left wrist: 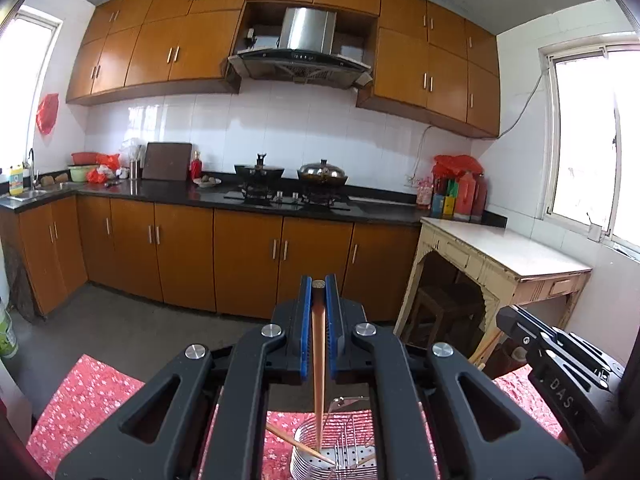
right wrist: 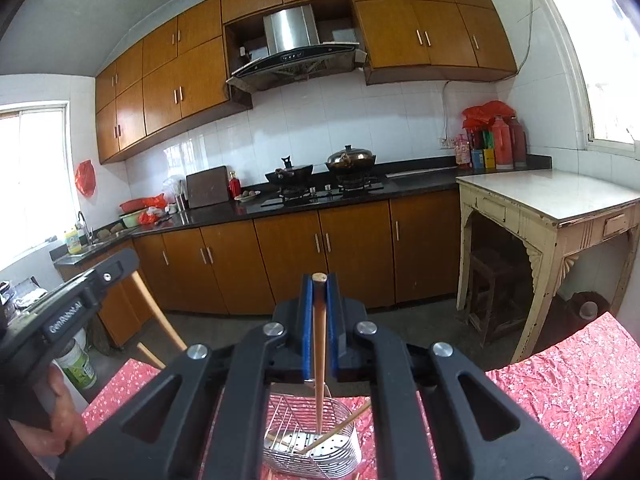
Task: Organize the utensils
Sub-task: 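Lower both chopsticks into the wire holder and open both tools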
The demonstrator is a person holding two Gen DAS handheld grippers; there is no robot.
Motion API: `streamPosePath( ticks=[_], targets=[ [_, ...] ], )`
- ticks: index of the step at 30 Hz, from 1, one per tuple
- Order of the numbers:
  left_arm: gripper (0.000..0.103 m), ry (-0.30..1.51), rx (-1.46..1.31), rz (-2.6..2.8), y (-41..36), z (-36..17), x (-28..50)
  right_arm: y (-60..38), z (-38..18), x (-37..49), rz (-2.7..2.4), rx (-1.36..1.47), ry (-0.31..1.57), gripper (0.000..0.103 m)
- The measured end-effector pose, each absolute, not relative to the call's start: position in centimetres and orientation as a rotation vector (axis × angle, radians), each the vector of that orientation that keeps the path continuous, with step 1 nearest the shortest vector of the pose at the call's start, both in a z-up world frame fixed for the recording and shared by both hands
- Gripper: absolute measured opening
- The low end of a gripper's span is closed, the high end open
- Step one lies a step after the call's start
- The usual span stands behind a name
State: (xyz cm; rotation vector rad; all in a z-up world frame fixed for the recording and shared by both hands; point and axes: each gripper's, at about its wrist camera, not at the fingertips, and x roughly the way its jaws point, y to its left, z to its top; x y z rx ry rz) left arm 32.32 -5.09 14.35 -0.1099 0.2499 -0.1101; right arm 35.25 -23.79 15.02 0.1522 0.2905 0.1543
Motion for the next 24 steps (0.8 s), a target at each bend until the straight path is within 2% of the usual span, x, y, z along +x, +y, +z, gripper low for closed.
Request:
streamPosePath(
  ticks=[20,24],
  targets=[
    [0.007,0.355,-0.092,-0.100,-5.2,12.0,34.2,-23.4,12.2,37.3,0.140,0.127,0.387,0.008],
    [0.007,0.360,-0.094,-0.086,-5.0,12.0,34.1,-23.7,12.0,37.2,0.126,0.131,0.387,0.013]
  ],
)
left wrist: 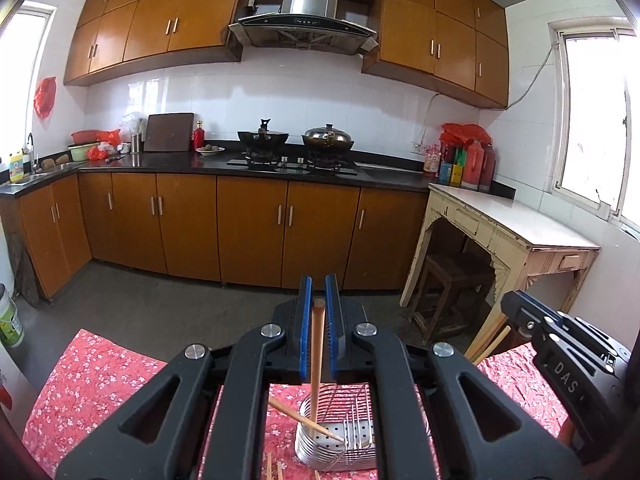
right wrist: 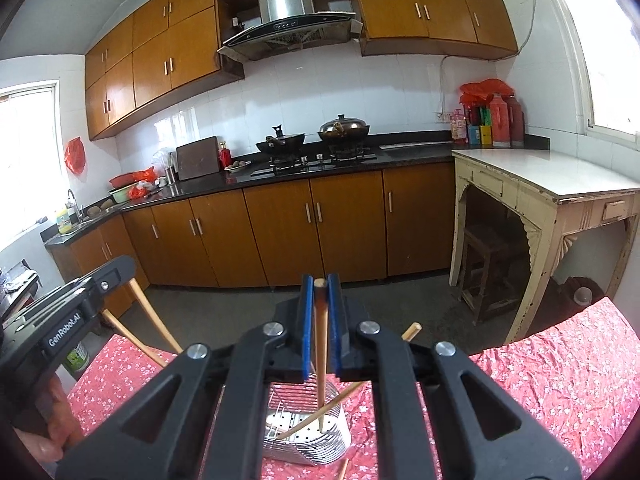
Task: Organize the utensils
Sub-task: 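Lower both chopsticks into the wire holder and open both tools, then withdraw both open tools from the holder toward the table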
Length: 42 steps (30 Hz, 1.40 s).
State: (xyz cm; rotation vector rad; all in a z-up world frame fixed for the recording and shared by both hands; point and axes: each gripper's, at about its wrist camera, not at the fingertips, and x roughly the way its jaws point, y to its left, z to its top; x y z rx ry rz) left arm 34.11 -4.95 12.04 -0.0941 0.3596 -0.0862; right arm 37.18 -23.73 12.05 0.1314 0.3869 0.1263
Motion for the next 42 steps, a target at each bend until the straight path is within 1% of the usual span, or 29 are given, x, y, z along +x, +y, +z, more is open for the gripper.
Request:
streamPosePath(
  ticks=[1,2,4,5,6,7,10,16,20,24,26,28,30,31,32,33,34,35,36,37,39,42],
  targets=[
    [0.007,0.360,-0.094,-0.084,-4.8,12.1,34.1,-23.8,12.1,37.1,0.123,0.132,0.386,0.020],
    [0.009,0.359,-0.094,-0.081,-4.7,12.2,34.0,-24.0,12.2,37.0,0.116,0.137,0.383,0.023],
    [0.020,0.356,-0.095,-0.071,-4.7,12.3,33.8,-24.3,12.3,36.7,0.104,0.139,0.374,0.031],
    [0.034,0.352,-0.096,-0.065,-4.6,12.4,33.7,-24.5,12.3,36.6,0.098,0.138,0.369,0.033],
    [0.041,0.341,-0.098,-0.059,-4.5,12.6,33.4,-24.6,12.4,36.4,0.094,0.136,0.364,0.037],
    [0.042,0.334,-0.096,-0.056,-4.4,12.6,33.2,-24.7,12.6,36.1,0.089,0.135,0.357,0.041],
    [0.043,0.323,-0.080,-0.044,-4.1,13.0,32.5,-25.1,13.0,35.4,0.077,0.130,0.342,0.047],
    [0.047,0.310,-0.084,-0.035,-3.2,13.6,30.8,-25.9,13.5,33.8,0.056,0.125,0.324,0.052],
    [0.048,0.304,-0.083,-0.029,-2.5,13.7,29.2,-26.1,13.6,32.3,0.048,0.112,0.320,0.052],
    [0.052,0.297,-0.079,-0.021,-1.3,13.4,27.1,-26.6,13.3,30.4,0.045,0.113,0.324,0.053],
    [0.053,0.300,-0.074,-0.018,-0.7,13.0,26.0,-27.1,13.0,29.2,0.045,0.123,0.332,0.053],
    [0.055,0.309,-0.068,-0.019,-0.2,12.3,24.8,-27.5,12.5,28.1,0.049,0.126,0.340,0.059],
    [0.063,0.324,-0.062,-0.014,0.5,11.3,23.6,-27.9,11.8,26.9,0.047,0.123,0.347,0.063],
    [0.065,0.331,-0.060,-0.010,0.8,11.0,23.1,-28.1,11.2,26.1,0.050,0.121,0.355,0.064],
    [0.070,0.337,-0.060,-0.007,1.1,10.3,22.4,-28.3,10.7,25.4,0.053,0.119,0.361,0.066],
    [0.077,0.347,-0.059,-0.004,1.5,9.6,21.7,-28.5,10.0,24.6,0.053,0.113,0.372,0.071],
    [0.080,0.357,-0.061,0.001,1.8,9.1,21.2,-28.7,9.2,23.6,0.053,0.103,0.381,0.076],
    [0.084,0.372,-0.062,0.005,2.2,8.4,20.6,-28.8,8.4,22.8,0.051,0.092,0.390,0.078],
    [0.087,0.386,-0.067,0.005,2.7,7.5,19.9,-28.9,7.7,22.0,0.049,0.084,0.396,0.080],
    [0.088,0.398,-0.072,0.011,3.1,6.8,19.4,-29.1,6.5,20.9,0.046,0.073,0.409,0.083],
    [0.093,0.415,-0.078,0.024,3.6,5.6,18.3,-29.2,4.6,19.3,0.039,0.067,0.430,0.083],
    [0.096,0.456,-0.073,0.040,4.1,3.2,16.7,-29.5,1.8,17.4,0.033,0.080,0.476,0.083]
  ],
)
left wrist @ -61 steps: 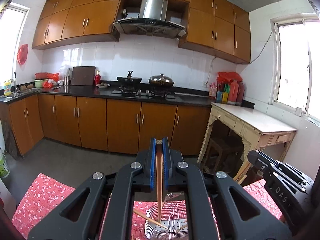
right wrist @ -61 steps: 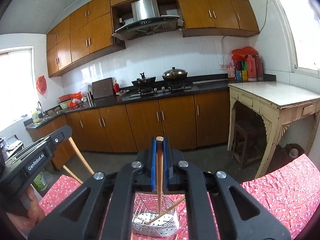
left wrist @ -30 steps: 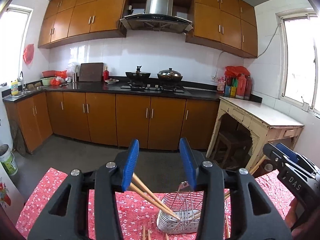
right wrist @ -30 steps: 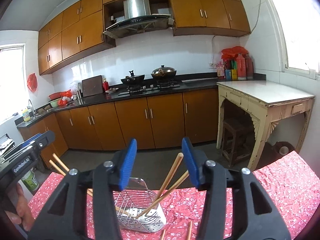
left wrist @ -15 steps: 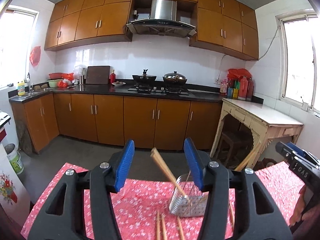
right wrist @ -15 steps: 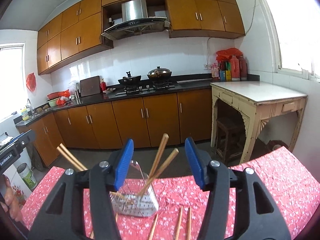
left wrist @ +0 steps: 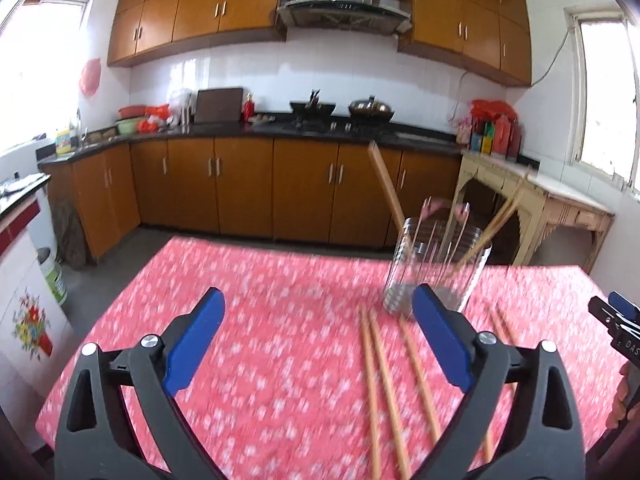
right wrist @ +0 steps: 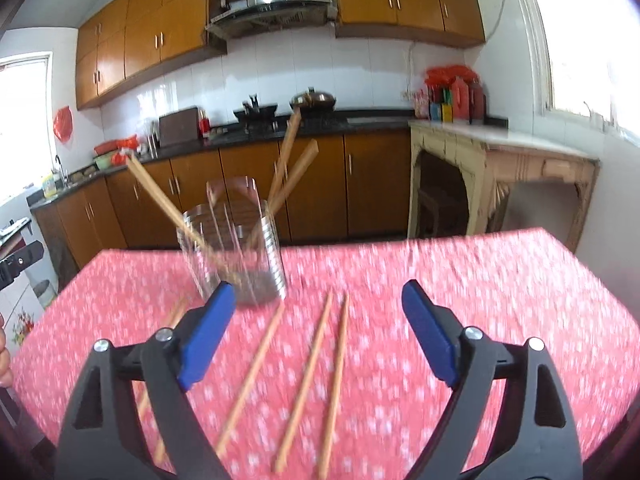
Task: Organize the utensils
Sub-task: 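Withdraw both open tools from the holder toward the table, then grasp a chopstick with the right tool while the left tool approaches another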
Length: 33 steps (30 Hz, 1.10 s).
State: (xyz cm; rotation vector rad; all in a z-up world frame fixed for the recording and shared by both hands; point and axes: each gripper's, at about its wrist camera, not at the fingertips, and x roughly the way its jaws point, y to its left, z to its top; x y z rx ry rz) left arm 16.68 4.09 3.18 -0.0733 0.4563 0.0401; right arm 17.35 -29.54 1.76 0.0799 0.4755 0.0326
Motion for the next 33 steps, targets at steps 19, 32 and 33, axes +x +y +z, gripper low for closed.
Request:
streamPosePath(
  ticks=[19,32,33],
  targets=[
    [0.098,0.549,-0.049,-0.040,2.2,-6.6,10.9,-29.3,-11.3,12.8,-0.037,0.163,0.720,0.041],
    [0.089,0.623,-0.004,-0.055,0.5,-9.2,11.0,-27.8,-11.9,12.9,-0.068,0.094,0.696,0.020],
    [0.086,0.630,0.001,-0.053,0.4,-9.3,11.1,-27.7,-11.9,13.0,-0.071,0.092,0.694,0.019]
  ],
)
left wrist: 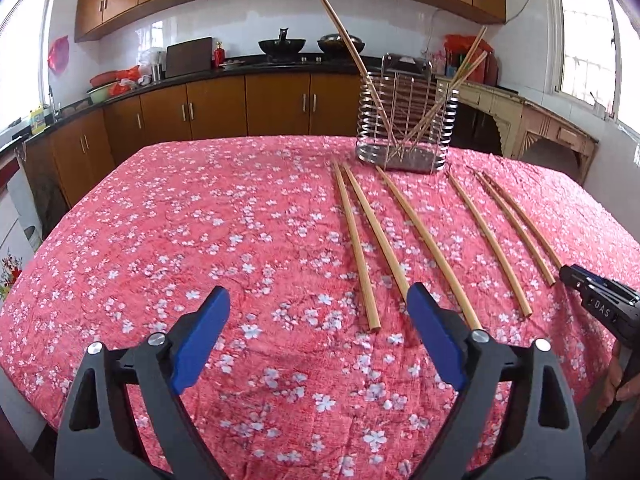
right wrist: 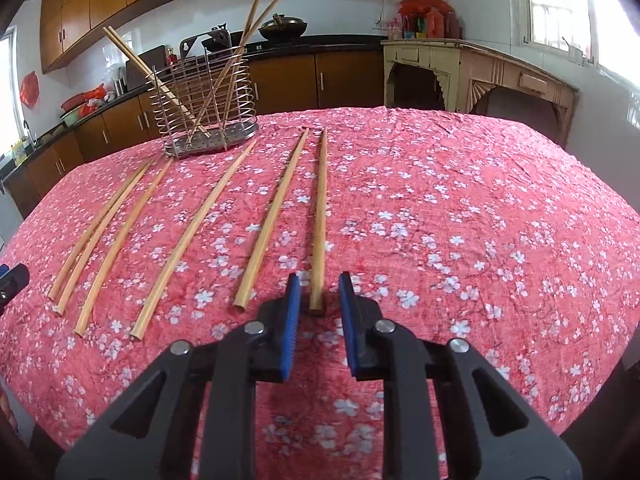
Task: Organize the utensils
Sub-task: 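Grasp a chopstick with the right tool while the left tool approaches another, then close the left tool on a bamboo chopstick lying on the cloth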
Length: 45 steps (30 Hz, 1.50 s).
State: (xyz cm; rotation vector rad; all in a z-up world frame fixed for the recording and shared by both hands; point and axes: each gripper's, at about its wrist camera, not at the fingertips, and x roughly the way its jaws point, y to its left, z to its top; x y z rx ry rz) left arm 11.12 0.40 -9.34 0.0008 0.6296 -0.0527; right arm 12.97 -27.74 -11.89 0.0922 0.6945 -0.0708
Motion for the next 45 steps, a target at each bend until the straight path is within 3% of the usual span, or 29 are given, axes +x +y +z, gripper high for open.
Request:
streamPosePath(
  ticks=[6,14,24,29,38,45],
  targets=[
    [0.074,0.670,0.001,-0.056,0.1,-10.3,11.9,-28.0,-12.0,13.0,-0.091,0.097,0.683,0.008],
    [0.067,0.703,0.006,-0.073,-1.2,-10.7,12.6,-29.4,-12.1,12.8,-0.150,0.174,0.671,0.008],
    [0.049,0.759,-0.011,-0.056,-1.3,-10.8,13.5,-29.4,-12.3,12.8,-0.155,0.160,0.670,0.008],
    [0.048,0.757,0.009,-0.049,-2.1,-10.8,13.7,-29.2,-12.3,12.9,-0.159,0.152,0.667,0.008],
    [0.032,0.752,0.013,-0.027,-2.8,-11.0,14.0,-29.0,-12.5,12.8,-0.163,0.145,0.657,0.008],
    [0.027,0.748,0.007,-0.008,-2.7,-11.0,13.9,-29.0,-12.5,12.7,-0.165,0.143,0.655,0.008]
  ],
)
